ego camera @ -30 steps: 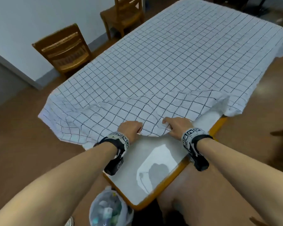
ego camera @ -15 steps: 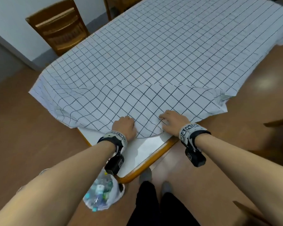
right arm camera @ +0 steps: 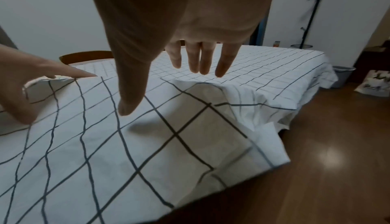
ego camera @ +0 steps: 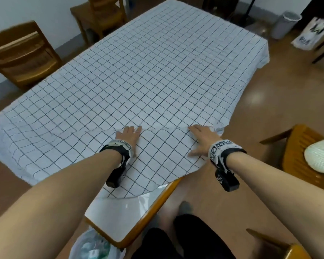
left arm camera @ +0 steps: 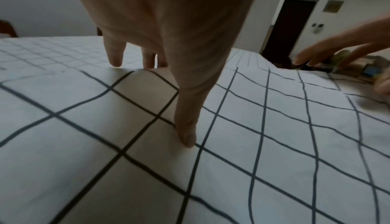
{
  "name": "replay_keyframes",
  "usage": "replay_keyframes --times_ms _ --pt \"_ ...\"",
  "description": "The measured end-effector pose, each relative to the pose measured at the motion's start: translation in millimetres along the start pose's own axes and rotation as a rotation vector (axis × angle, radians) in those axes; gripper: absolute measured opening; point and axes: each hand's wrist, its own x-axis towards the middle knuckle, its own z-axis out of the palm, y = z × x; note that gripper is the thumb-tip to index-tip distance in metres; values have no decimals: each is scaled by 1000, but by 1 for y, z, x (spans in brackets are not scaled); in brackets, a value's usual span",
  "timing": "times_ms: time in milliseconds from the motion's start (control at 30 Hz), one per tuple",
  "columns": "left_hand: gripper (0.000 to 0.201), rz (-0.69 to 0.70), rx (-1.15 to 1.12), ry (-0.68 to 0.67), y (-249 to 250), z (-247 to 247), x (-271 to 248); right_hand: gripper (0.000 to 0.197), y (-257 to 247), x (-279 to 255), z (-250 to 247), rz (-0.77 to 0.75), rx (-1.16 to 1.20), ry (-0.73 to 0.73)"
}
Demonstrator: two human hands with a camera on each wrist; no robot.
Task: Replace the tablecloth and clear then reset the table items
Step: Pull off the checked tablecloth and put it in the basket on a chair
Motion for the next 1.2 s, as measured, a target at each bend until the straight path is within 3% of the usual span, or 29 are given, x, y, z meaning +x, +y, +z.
replay_keyframes --times_ms 133,267,333,400,467,533,667,767,900,1033,1133,1200 --pt "114 -93 -9 13 -5 13 11 127 -13 45 11 -131 -140 -42" --pt "96 -173 -62 -13 -5 15 9 130 -22 86 25 -83 -240 -119" --pt "92 -210 -62 -59 -4 15 7 105 -17 100 22 -63 -246 -184" --pt "91 -237 -76 -111 -4 14 6 67 -9 114 15 -64 -227 -281" --pt "88 -266 -122 -156 -5 11 3 26 -6 122 0 -81 -205 -223" --pt "89 -307 -150 -176 -8 4 -1 9 -8 131 -21 -55 -127 -100" --pt "90 -445 -162 -90 -21 -17 -14 16 -38 162 -84 4 102 92" --pt "76 -547 -330 -13 -39 -33 -19 40 -70 183 -124 -17 268 241" --pt "61 -460 -461 69 -56 -34 -14 58 -115 194 -155 -198 364 352" --pt "47 -348 -603 29 -58 -15 -13 64 -158 199 -153 -347 401 354" --pt "40 -298 -714 -34 -62 14 -22 52 -196 207 -128 -422 476 277" --pt "39 -258 -767 -1 -67 32 -31 34 -221 214 -98 -488 403 168"
